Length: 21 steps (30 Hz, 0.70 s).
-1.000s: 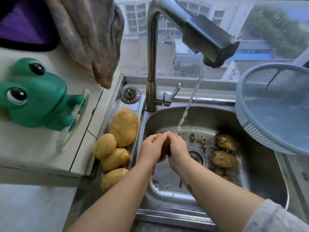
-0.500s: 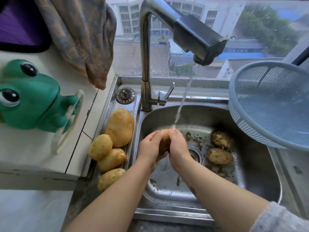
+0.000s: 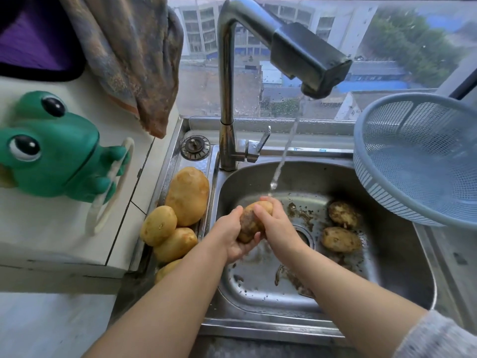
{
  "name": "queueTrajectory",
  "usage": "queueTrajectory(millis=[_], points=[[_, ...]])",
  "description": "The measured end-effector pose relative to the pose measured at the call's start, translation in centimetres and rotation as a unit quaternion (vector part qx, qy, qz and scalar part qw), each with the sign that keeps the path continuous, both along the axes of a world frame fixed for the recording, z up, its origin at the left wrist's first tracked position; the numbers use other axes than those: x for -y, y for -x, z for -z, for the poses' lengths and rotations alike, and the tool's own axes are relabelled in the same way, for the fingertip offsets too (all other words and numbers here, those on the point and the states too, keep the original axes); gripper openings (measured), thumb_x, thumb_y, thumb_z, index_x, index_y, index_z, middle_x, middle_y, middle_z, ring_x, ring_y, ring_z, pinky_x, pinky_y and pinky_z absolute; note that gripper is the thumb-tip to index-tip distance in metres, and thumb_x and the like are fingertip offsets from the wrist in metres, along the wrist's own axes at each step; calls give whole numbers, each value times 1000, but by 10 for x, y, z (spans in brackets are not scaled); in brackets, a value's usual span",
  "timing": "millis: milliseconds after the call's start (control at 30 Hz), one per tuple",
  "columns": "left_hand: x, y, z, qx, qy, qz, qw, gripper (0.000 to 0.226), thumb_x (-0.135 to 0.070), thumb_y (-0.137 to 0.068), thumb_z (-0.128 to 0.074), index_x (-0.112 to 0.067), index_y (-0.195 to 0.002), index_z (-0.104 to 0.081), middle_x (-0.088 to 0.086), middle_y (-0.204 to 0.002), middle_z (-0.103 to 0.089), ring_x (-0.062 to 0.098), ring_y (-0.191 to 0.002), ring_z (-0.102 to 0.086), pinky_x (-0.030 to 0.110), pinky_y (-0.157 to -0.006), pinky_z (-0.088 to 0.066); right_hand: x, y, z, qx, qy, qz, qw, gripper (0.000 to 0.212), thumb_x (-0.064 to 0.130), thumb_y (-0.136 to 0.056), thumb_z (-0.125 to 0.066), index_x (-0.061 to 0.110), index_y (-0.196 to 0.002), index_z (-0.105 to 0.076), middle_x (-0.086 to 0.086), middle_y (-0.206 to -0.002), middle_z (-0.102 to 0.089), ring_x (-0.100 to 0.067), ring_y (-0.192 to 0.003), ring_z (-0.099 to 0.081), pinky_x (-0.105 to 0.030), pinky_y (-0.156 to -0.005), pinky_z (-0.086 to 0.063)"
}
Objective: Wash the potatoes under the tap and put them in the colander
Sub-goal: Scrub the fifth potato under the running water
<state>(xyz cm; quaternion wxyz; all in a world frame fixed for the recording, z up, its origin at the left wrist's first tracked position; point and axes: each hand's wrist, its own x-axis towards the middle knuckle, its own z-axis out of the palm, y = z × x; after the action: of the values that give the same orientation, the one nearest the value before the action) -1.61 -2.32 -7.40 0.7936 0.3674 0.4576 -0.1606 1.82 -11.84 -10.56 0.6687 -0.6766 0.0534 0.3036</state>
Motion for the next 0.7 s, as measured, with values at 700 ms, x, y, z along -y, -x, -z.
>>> queueTrajectory(millis=[700], points=[[18,-5,9,66,-172,92,979,28,-35,-101,-44,-17,-110,-63,14,-100,-65,24,-79,-64,20,-43,-47,14,-4,-10,-42,32,47,998,22,26,-95,-57,18,-115,-52,-11,-108,-58,-26,-99,-62,-39,-82,-56]])
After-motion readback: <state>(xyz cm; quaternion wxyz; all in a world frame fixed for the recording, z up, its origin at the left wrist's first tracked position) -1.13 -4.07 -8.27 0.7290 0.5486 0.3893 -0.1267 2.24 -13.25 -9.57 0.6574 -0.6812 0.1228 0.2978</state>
